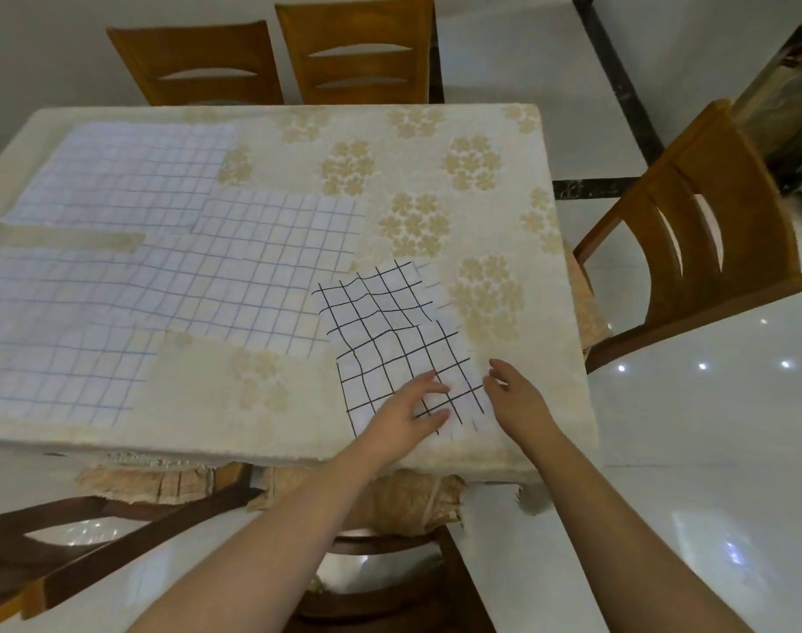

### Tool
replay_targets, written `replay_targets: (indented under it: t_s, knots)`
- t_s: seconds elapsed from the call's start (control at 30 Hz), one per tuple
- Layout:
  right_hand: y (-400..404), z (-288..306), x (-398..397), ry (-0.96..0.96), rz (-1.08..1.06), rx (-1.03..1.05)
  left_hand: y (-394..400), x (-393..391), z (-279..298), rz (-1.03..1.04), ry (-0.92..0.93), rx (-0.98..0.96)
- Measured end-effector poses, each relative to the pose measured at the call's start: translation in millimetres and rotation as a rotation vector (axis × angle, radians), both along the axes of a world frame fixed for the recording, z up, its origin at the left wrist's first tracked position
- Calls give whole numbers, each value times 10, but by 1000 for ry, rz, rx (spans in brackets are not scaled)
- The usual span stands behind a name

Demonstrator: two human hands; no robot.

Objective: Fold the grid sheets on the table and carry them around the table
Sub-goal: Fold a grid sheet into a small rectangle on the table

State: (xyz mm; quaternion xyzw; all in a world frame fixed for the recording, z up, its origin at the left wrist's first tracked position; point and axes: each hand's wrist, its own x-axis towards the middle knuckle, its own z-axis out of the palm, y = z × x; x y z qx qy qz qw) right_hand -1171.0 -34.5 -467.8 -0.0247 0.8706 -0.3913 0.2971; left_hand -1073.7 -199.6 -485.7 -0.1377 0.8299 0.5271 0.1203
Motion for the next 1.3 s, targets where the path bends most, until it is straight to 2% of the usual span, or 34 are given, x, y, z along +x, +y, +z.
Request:
replay_targets:
  t_s: [0.13,0.2,0.27,0.33,0.47,0.63,0.77,0.9,1.07,1.3]
  knots:
    - [-52,-143,-28,-33,22,21,-323,230,-120,397,60,-53]
    - [-81,-219,-43,-34,17,33,-458,289,-174,592,-6,-114]
    - [-116,-301,-49,-17,6,68,-574,329,-244,693,-130,-177]
    - [-150,-370,-41,32,-11,167,-634,342,-307,703,-248,-235]
    - [-204,-367,17,116,10,454,-631,294,-358,629,-347,-378]
    - [-207,-421,28,32,0,526,-624,224,-377,573,-396,-336]
    - [-159,-409,50,7,-34,437,-618,252,-327,686,-351,-242]
    - [-128,-351,116,-25,-75,255,-667,348,-318,770,-259,-57]
    - [-100,-320,262,-79,-172,117,-750,506,-329,867,-245,124]
    - [-61,-382,463,-175,-185,40,-806,595,-343,864,-262,140]
